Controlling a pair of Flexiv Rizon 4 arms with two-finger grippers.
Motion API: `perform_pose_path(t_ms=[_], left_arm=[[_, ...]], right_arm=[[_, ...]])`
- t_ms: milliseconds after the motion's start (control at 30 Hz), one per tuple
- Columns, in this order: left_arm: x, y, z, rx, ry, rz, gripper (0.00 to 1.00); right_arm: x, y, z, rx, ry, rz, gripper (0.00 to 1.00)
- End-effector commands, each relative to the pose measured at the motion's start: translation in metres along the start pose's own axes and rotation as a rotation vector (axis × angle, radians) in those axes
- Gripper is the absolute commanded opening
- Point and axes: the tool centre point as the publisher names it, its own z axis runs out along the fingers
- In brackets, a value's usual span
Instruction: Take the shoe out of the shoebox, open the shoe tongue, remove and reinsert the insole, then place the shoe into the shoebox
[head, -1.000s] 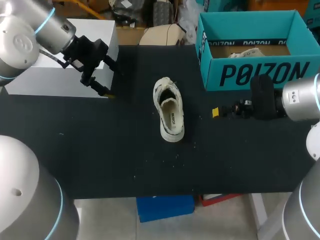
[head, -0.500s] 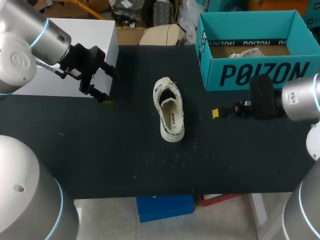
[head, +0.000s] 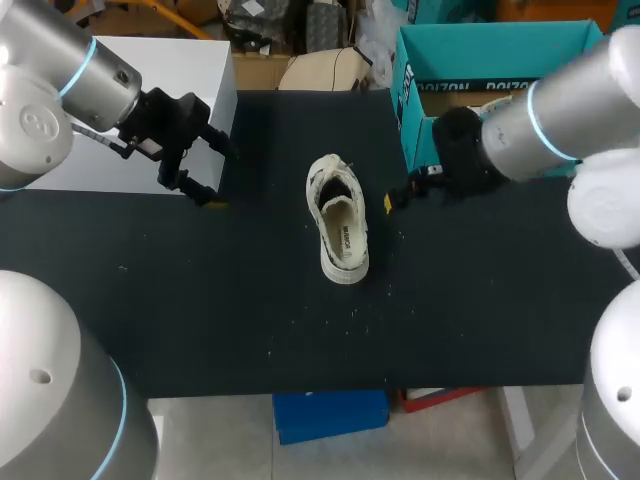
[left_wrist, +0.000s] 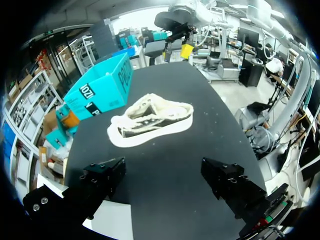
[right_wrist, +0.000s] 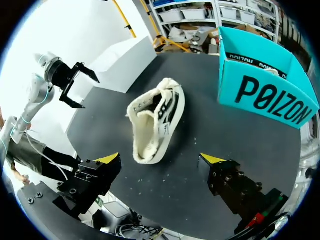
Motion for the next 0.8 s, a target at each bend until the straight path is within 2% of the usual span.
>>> perform_pose_path(t_ms=[33,200,400,500,733,800], left_arm=[[0.001,0.000,0.001,-0.001,-0.004,0.001,1.00],[0.001,0.000,0.001,-0.001,-0.004,0.001,1.00],[0.001,0.000,0.001,-0.001,-0.004,0.001,1.00],[0.001,0.000,0.001,-0.001,-0.004,0.001,1.00],[0.001,0.000,0.001,-0.001,-0.004,0.001,1.00],[0.001,0.000,0.001,-0.001,-0.004,0.001,1.00]], right_arm=[[0.009,0.028,0.013,0.133,-0.244,0.002,1.00],[0.008,0.030,0.015,0.117,-0.236,0.025,1.00],[0.016,0.041,0.043,0.121,-0.184,0.107,1.00],[0.010,0.041,0.056,0.123,-0.177,0.119,1.00],[0.007,0.053,0.078,0.097,-0.201,0.118,1.00],[0.004,0.056,0.084,0.097,-0.206,0.119,0.88]])
